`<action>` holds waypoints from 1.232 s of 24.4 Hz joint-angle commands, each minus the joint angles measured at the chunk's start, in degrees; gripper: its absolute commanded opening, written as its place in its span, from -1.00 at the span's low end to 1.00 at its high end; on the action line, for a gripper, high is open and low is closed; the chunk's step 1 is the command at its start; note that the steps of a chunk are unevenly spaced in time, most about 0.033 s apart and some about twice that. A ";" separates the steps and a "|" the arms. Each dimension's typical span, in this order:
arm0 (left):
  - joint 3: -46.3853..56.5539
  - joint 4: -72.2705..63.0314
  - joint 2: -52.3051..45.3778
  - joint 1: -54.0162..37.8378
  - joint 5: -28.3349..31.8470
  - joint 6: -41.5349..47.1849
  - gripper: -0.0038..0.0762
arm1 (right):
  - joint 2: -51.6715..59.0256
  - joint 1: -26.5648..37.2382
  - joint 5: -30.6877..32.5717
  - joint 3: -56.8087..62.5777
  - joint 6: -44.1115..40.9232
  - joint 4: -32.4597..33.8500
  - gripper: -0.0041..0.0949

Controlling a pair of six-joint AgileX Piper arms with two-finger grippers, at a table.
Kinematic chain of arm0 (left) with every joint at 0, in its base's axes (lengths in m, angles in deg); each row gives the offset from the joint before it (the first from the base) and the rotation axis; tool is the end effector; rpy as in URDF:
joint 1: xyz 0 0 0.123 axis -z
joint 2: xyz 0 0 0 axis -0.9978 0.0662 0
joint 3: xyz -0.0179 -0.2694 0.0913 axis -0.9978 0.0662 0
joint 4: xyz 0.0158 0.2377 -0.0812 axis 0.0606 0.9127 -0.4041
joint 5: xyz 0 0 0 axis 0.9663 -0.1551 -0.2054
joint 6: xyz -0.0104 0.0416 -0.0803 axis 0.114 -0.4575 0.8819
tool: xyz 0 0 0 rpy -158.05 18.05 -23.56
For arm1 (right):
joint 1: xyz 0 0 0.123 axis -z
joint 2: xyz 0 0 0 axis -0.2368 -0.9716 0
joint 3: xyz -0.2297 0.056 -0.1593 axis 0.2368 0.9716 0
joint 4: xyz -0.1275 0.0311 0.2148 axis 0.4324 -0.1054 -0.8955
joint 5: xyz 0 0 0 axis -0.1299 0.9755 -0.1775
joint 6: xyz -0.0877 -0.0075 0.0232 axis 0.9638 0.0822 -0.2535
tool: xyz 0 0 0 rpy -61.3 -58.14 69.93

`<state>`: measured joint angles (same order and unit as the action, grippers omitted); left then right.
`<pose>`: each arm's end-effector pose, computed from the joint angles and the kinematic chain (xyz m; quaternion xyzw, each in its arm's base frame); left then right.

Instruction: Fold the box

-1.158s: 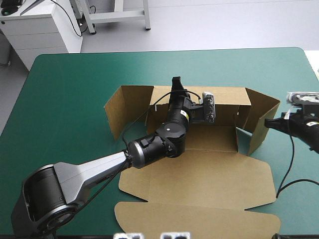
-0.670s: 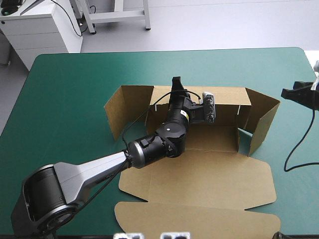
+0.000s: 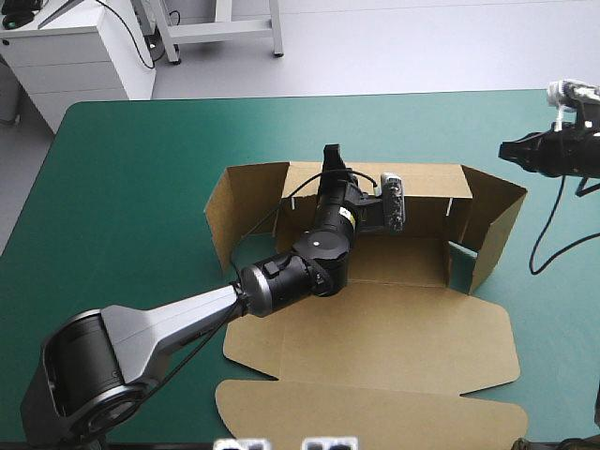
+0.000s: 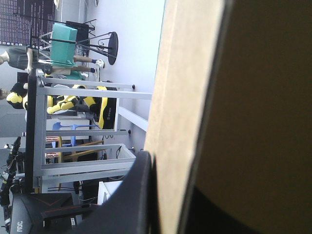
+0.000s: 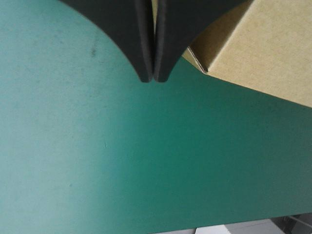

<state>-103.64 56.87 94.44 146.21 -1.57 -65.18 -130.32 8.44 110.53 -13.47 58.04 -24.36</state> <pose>0.2594 -0.3361 0.3057 0.6054 0.5818 0.2642 0.4745 0.3254 -0.0692 0.3731 -0.0321 0.8895 0.2147 0.4021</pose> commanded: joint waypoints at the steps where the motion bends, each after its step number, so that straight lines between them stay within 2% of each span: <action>1: -0.93 -1.19 -2.52 0.51 2.24 2.08 -0.92 | 0.27 -1.99 -0.84 -2.08 -0.65 0.08 -0.95; 4: -0.93 -1.19 -2.52 0.51 1.51 2.08 -0.92 | -0.13 -2.29 1.08 -2.08 -2.49 6.50 -0.95; 6: -0.93 -1.19 -2.52 0.51 1.51 2.08 -0.92 | -0.13 -2.29 5.47 -1.79 -2.49 9.60 -0.95; 7: -0.93 -1.19 -2.52 0.51 1.51 2.08 -0.92 | 0.09 -2.29 7.43 -0.80 -2.17 9.47 -0.95; 10: -0.93 -1.19 -2.52 0.51 1.47 2.08 -0.92 | 1.93 -2.29 7.58 2.72 -0.64 8.47 -0.95; 13: -0.93 -1.19 -2.43 0.51 1.47 1.17 -0.92 | 5.60 -2.29 4.32 9.28 3.54 5.46 -0.95; 16: -0.93 -1.19 -1.96 0.51 1.47 -0.80 -0.92 | 7.33 -2.29 3.69 12.66 6.42 2.61 -0.95; 25: -0.93 -1.37 -1.17 0.51 1.42 -0.69 -0.92 | 11.26 -2.29 -2.52 23.64 15.92 -4.11 -0.95; 28: -0.93 -1.23 -1.17 0.51 1.42 -0.69 -0.92 | 11.63 -2.29 -2.12 24.46 16.95 -3.77 -0.94; 30: -0.93 -1.23 -1.17 0.51 1.42 -0.69 -0.92 | 11.87 -2.29 -1.89 24.46 14.53 -2.08 -0.85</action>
<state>-103.64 57.29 94.98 146.21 -1.81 -67.01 -120.77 6.10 108.67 12.09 73.56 -24.79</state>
